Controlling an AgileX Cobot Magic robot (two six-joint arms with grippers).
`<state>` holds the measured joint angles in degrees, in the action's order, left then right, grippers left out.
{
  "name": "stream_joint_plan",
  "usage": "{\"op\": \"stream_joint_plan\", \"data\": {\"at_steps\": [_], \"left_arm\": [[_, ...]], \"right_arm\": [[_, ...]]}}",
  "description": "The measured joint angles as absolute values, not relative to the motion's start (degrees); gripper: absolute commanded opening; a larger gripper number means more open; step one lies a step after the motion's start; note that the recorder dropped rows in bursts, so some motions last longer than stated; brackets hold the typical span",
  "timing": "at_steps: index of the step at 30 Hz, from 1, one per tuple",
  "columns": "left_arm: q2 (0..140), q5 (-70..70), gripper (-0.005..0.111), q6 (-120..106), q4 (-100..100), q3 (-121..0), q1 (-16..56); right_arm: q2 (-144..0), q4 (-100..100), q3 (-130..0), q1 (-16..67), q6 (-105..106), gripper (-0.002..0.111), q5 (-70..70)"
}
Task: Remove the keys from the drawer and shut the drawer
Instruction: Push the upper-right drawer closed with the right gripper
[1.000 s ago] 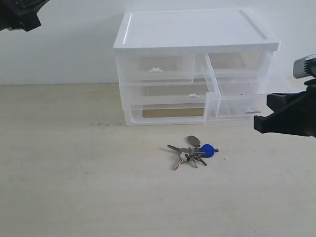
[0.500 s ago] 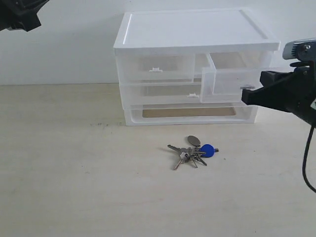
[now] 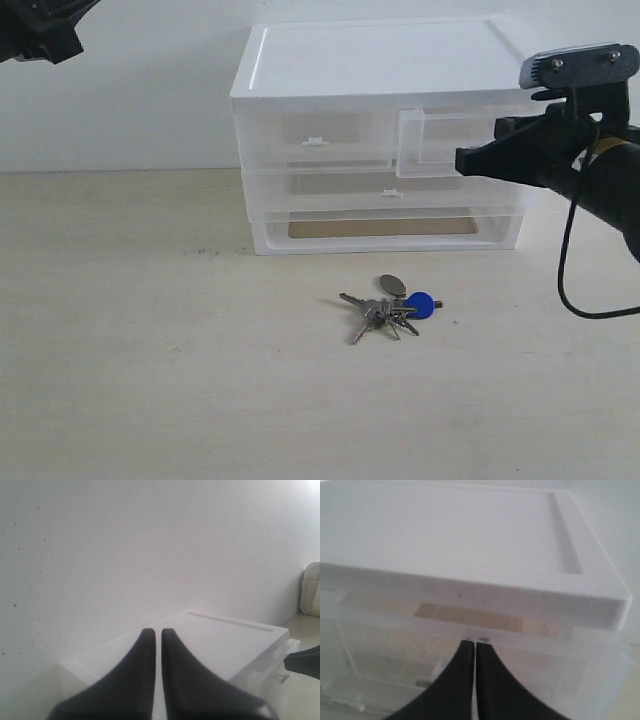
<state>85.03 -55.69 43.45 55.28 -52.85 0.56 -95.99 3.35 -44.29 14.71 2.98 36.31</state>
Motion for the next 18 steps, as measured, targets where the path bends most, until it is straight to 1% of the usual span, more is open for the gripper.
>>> {"op": "stream_joint_plan", "data": {"at_steps": [7,18], "left_arm": [[85.03,-55.69,0.004,43.34,55.28,-52.85,0.56],[85.03,-55.69,0.004,42.78,55.28,-52.85,0.56]], "right_arm": [[-100.64,3.35,-48.79,14.71,3.96,0.0,37.14],[-101.48,2.8,-49.21,14.71,7.03,0.0,36.96]]}}
